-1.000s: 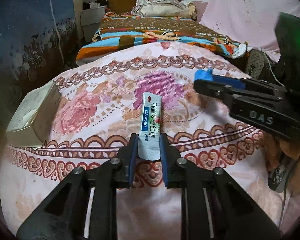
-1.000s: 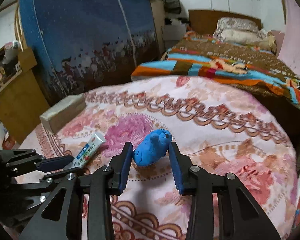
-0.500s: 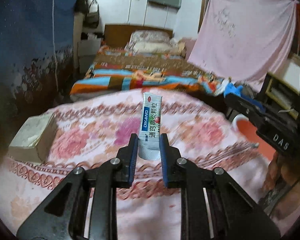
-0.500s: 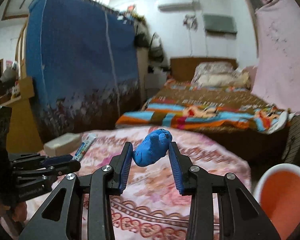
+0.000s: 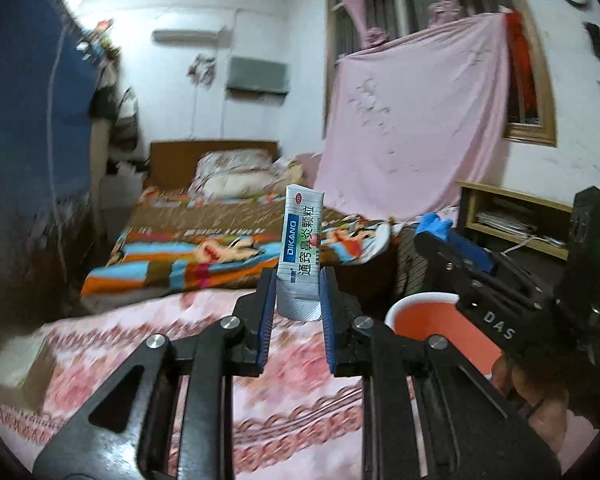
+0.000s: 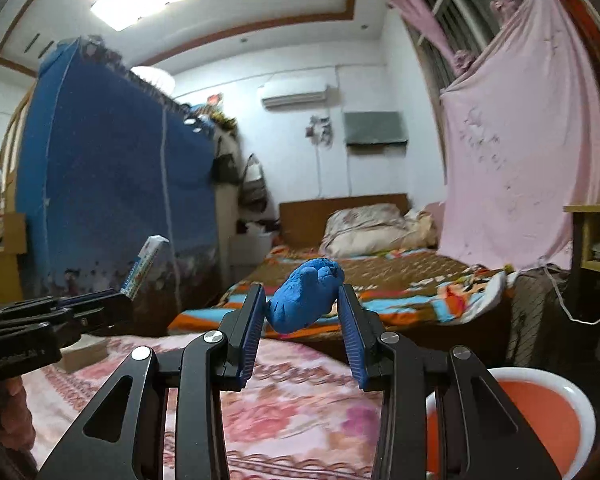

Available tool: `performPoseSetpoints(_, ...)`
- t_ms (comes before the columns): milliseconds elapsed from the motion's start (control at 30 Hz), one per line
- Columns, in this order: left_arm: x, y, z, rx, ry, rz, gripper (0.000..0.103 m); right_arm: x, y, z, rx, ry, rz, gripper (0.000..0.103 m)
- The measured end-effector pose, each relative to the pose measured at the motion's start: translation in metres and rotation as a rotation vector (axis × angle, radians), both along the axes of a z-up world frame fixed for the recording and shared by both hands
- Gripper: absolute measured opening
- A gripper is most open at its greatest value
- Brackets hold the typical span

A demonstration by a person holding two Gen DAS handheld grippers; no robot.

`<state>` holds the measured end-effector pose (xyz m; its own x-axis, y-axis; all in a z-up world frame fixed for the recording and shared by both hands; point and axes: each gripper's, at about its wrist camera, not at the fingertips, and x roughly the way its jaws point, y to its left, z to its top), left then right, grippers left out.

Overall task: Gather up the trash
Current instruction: 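Lift both held items and carry them over the orange bucket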

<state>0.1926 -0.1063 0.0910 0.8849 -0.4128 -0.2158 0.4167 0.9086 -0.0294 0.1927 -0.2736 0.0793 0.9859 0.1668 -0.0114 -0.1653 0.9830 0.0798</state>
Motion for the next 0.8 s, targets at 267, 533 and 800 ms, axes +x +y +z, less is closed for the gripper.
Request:
performPoseSetpoints(267,0.007,-0.042,0.004,0.024,-0.020,-0.107,0.006,-0.005,-0.053,0.000,0.076,-0.017,-0.122,0.035)
performPoseSetpoints(533,0.022,-0.079,-0.005,0.028,0.057,-0.197,0.006,-0.001,-0.093,-0.009,0.154,0.046,-0.228,0.035)
performPoseSetpoints(800,0.036,-0.107,-0.017,0.017,0.133,-0.239,0.006,0.004,-0.109,-0.019,0.199,0.107,-0.274,0.035)
